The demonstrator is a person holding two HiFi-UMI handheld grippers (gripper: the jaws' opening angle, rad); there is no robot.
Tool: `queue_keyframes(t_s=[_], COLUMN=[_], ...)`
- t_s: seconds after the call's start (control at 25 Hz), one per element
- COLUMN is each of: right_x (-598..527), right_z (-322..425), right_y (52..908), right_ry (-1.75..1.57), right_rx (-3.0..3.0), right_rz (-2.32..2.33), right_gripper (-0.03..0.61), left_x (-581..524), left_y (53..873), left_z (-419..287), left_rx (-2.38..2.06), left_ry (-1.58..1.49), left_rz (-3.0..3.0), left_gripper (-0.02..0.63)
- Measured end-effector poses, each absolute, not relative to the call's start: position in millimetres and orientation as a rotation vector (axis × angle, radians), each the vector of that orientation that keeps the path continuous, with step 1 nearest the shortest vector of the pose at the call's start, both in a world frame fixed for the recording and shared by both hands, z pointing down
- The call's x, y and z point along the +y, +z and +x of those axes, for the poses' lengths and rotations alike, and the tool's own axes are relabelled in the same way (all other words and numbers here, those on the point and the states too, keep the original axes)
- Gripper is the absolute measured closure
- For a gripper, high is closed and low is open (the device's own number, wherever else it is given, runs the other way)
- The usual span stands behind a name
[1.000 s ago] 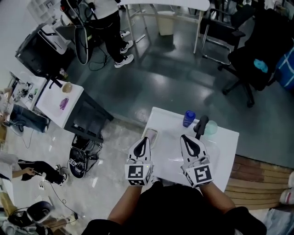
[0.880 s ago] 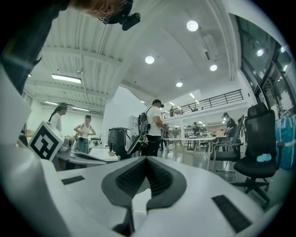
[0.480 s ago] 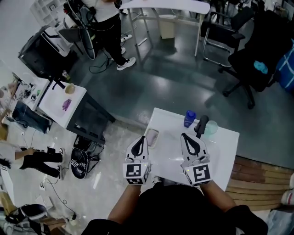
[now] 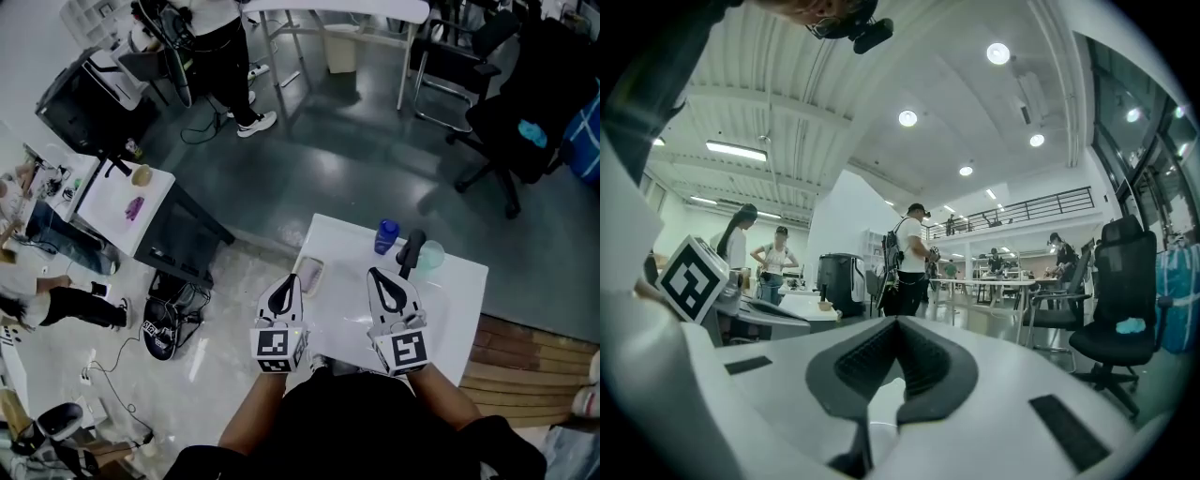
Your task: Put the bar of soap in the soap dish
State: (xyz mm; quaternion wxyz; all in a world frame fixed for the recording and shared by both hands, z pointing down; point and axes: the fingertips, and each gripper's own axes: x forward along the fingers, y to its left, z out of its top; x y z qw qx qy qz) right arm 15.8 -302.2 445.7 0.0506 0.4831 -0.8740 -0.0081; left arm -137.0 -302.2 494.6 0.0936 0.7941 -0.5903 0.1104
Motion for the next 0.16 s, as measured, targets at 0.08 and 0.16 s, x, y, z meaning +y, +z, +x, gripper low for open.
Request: queue_keyframes(t_s=[0.08,0.16], right_x=[-302.3,-302.1], right_z=[14.9,14.9], right_y=[448.1,450.5], right_ry=[-0.025,-0.022], right_rx=[-2.658,-2.655], right_rz=[1.47,1.473], right_gripper=[0.56,0.56], left_x=[-301.7,-301.1], left_y=[495.2,496.1], left_z=[-136.8,-136.0], left_rx=[-1.749,-1.745], left_ry=[0.329,0.33], left_rz=[2.357,2.358], left_gripper=[0.592,0.592])
